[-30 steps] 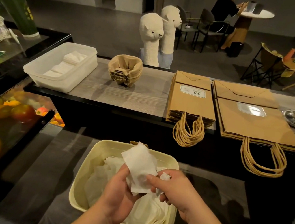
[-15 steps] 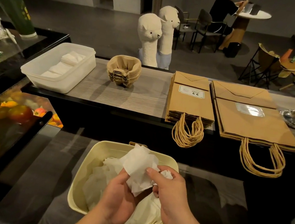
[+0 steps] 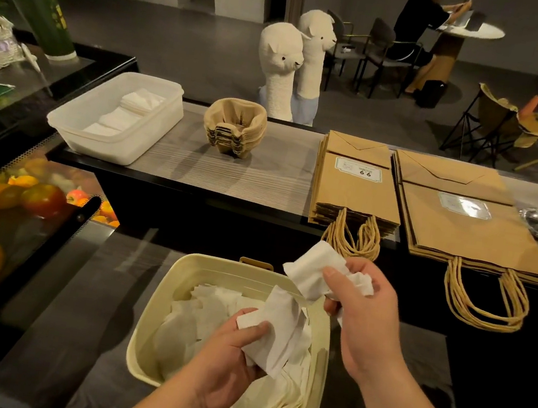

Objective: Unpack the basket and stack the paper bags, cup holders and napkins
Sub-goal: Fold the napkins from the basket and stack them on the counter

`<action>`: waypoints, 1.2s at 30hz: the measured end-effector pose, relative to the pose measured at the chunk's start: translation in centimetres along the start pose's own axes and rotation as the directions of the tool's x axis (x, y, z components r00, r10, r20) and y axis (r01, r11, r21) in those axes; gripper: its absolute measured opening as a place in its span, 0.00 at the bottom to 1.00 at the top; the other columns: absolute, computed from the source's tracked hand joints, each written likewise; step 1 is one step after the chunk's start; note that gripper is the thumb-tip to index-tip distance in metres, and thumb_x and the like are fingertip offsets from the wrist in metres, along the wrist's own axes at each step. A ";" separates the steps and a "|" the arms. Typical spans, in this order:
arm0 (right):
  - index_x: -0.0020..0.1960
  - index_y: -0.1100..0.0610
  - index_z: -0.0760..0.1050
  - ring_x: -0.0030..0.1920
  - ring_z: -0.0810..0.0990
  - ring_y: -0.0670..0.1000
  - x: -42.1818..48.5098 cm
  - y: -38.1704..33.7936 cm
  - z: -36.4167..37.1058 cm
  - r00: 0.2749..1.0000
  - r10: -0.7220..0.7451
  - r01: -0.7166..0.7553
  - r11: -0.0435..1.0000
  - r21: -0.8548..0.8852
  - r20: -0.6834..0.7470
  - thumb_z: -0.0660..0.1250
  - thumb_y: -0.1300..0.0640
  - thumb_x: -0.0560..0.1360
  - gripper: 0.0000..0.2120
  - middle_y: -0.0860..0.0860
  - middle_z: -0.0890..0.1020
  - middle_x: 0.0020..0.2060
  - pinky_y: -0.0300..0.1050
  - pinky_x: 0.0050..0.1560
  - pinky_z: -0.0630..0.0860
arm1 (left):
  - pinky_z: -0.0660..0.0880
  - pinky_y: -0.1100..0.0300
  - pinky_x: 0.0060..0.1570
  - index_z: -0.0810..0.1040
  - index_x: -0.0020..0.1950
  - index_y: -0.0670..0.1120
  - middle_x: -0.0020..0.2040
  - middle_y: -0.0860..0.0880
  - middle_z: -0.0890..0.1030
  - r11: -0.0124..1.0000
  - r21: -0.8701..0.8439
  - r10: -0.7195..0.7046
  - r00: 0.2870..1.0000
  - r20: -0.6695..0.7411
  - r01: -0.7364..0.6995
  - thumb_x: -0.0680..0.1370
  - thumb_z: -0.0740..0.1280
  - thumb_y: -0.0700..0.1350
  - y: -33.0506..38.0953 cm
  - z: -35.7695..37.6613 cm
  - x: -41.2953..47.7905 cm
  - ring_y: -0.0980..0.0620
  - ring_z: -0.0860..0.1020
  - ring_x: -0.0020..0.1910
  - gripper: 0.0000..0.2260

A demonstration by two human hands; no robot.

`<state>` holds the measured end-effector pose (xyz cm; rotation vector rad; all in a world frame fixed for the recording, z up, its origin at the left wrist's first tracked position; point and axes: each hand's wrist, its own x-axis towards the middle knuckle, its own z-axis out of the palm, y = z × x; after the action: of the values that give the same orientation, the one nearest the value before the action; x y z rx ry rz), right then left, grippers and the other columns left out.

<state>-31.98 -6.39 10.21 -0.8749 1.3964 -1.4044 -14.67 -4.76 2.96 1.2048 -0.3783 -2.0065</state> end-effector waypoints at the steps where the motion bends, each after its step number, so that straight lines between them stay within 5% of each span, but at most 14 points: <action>1: 0.45 0.57 0.78 0.32 0.75 0.46 0.0 0.1 -0.3 1.000 -0.026 0.026 0.999 -0.036 0.004 0.71 0.63 0.76 0.04 0.49 0.79 0.35 0.39 0.34 0.75 | 0.81 0.47 0.47 0.77 0.64 0.40 0.58 0.38 0.83 1.000 -0.001 -0.002 1.000 -0.011 0.002 0.77 0.69 0.38 0.0 -0.1 0.1 0.38 0.80 0.55 0.16; 4: 0.44 0.57 0.77 0.32 0.75 0.46 -0.2 0.8 -1.0 0.999 -0.040 0.040 0.993 -0.109 0.005 0.71 0.64 0.76 0.05 0.50 0.79 0.34 0.40 0.34 0.74 | 0.80 0.47 0.49 0.78 0.58 0.42 0.54 0.39 0.84 0.993 0.107 0.058 0.998 -0.021 -0.055 0.80 0.68 0.41 0.1 -0.6 0.4 0.41 0.80 0.52 0.08; 6: 0.44 0.58 0.77 0.31 0.75 0.45 -0.2 1.5 -1.4 1.000 -0.016 0.015 0.988 -0.155 -0.008 0.71 0.65 0.76 0.05 0.50 0.78 0.33 0.40 0.33 0.74 | 0.78 0.47 0.50 0.78 0.46 0.48 0.53 0.43 0.84 0.915 0.371 0.183 0.983 -0.028 -0.160 0.81 0.69 0.43 0.0 -1.0 0.8 0.45 0.80 0.50 0.04; 8: 0.44 0.57 0.78 0.31 0.75 0.46 -0.2 2.2 -1.6 1.000 0.010 -0.012 0.981 -0.195 -0.014 0.71 0.64 0.76 0.05 0.50 0.79 0.33 0.40 0.33 0.74 | 0.73 0.49 0.62 0.77 0.40 0.51 0.62 0.53 0.80 0.629 0.726 0.426 0.905 -0.024 -0.277 0.79 0.73 0.45 -0.2 -2.1 1.7 0.53 0.75 0.61 0.09; 11: 0.44 0.56 0.78 0.32 0.76 0.47 -0.5 3.2 -1.6 0.998 0.057 -0.057 0.973 -0.226 -0.006 0.72 0.63 0.76 0.05 0.52 0.80 0.34 0.41 0.34 0.75 | 0.68 0.52 0.62 0.80 0.39 0.54 0.64 0.56 0.75 0.033 0.940 0.749 0.631 0.201 -0.339 0.71 0.81 0.44 -0.1 -3.9 2.6 0.53 0.69 0.64 0.11; 13: 0.44 0.55 0.79 0.32 0.77 0.47 -0.9 3.6 -1.5 0.996 0.085 -0.082 0.969 -0.232 0.004 0.72 0.63 0.76 0.05 0.50 0.81 0.34 0.43 0.35 0.76 | 0.71 0.56 0.52 0.82 0.40 0.52 0.54 0.53 0.77 -0.108 0.929 0.801 0.523 0.292 -0.354 0.66 0.83 0.41 0.0 -4.6 2.8 0.50 0.72 0.55 0.12; 15: 0.44 0.55 0.78 0.31 0.76 0.44 -1.1 3.9 -1.3 0.995 0.104 -0.098 0.968 -0.229 0.012 0.72 0.63 0.76 0.06 0.48 0.81 0.32 0.41 0.34 0.75 | 0.70 0.62 0.45 0.83 0.41 0.50 0.45 0.56 0.77 -0.140 0.910 0.823 0.466 0.326 -0.389 0.67 0.82 0.38 0.4 -4.7 2.4 0.53 0.73 0.46 0.12; 17: 0.43 0.55 0.78 0.30 0.75 0.43 -1.3 4.1 -1.2 0.993 0.120 -0.112 0.964 -0.241 0.016 0.72 0.63 0.75 0.06 0.46 0.79 0.31 0.39 0.33 0.74 | 0.71 0.65 0.41 0.81 0.41 0.52 0.40 0.59 0.78 0.021 0.917 0.825 0.524 0.210 -0.399 0.71 0.79 0.38 0.7 -4.1 1.8 0.57 0.76 0.42 0.11; 19: 0.44 0.56 0.77 0.29 0.74 0.42 -1.3 4.3 -1.1 0.992 0.124 -0.113 0.957 -0.267 0.023 0.72 0.63 0.75 0.06 0.46 0.79 0.30 0.37 0.32 0.73 | 0.71 0.65 0.37 0.80 0.39 0.54 0.36 0.56 0.79 0.333 0.865 0.750 0.661 -0.002 -0.376 0.75 0.76 0.41 0.6 -3.5 1.4 0.57 0.75 0.36 0.10; 21: 0.44 0.57 0.77 0.29 0.74 0.42 -1.2 4.4 -1.1 0.993 0.114 -0.104 0.951 -0.290 0.017 0.72 0.63 0.75 0.05 0.48 0.78 0.31 0.38 0.32 0.72 | 0.73 0.57 0.36 0.80 0.40 0.52 0.37 0.47 0.80 0.625 0.714 0.604 0.775 -0.184 -0.317 0.77 0.74 0.43 0.5 -3.1 1.4 0.52 0.75 0.35 0.08; 24: 0.43 0.56 0.78 0.33 0.78 0.48 -0.7 4.2 -1.5 0.998 0.064 -0.068 0.944 -0.323 -0.025 0.72 0.62 0.75 0.05 0.51 0.81 0.35 0.40 0.33 0.75 | 0.77 0.45 0.44 0.81 0.50 0.45 0.46 0.37 0.84 0.894 0.394 0.352 0.878 -0.324 -0.213 0.80 0.72 0.43 1.1 -2.5 1.3 0.42 0.79 0.42 0.02; 30: 0.44 0.48 0.77 0.36 0.79 0.46 0.0 3.8 -1.8 0.995 -0.056 0.090 0.824 -0.559 0.078 0.71 0.58 0.76 0.06 0.47 0.80 0.36 0.40 0.34 0.74 | 0.79 0.43 0.58 0.78 0.63 0.38 0.59 0.35 0.83 0.999 -0.041 -0.017 0.954 -0.299 0.005 0.82 0.67 0.39 2.0 -1.5 0.5 0.34 0.81 0.60 0.11; 33: 0.47 0.48 0.76 0.37 0.77 0.44 0.0 3.3 -1.1 0.936 -0.293 0.333 0.550 -0.766 0.197 0.71 0.55 0.76 0.04 0.42 0.78 0.36 0.36 0.34 0.70 | 0.78 0.45 0.54 0.76 0.64 0.34 0.60 0.32 0.82 0.993 -0.104 -0.074 0.966 -0.249 0.049 0.81 0.66 0.37 1.7 -0.8 0.2 0.35 0.80 0.54 0.13; 36: 0.45 0.49 0.76 0.36 0.77 0.46 -0.2 3.2 0.0 0.793 -0.424 0.578 0.297 -0.760 0.437 0.75 0.58 0.70 0.09 0.43 0.78 0.35 0.41 0.32 0.76 | 0.78 0.44 0.54 0.75 0.66 0.34 0.55 0.33 0.83 0.992 -0.112 -0.083 0.981 -0.174 0.064 0.82 0.64 0.37 1.2 0.0 -0.2 0.37 0.80 0.48 0.13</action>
<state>-31.46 -5.87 7.06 -2.2513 1.8091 -0.8830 -14.07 -5.47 3.81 1.3355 -0.1387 -1.9363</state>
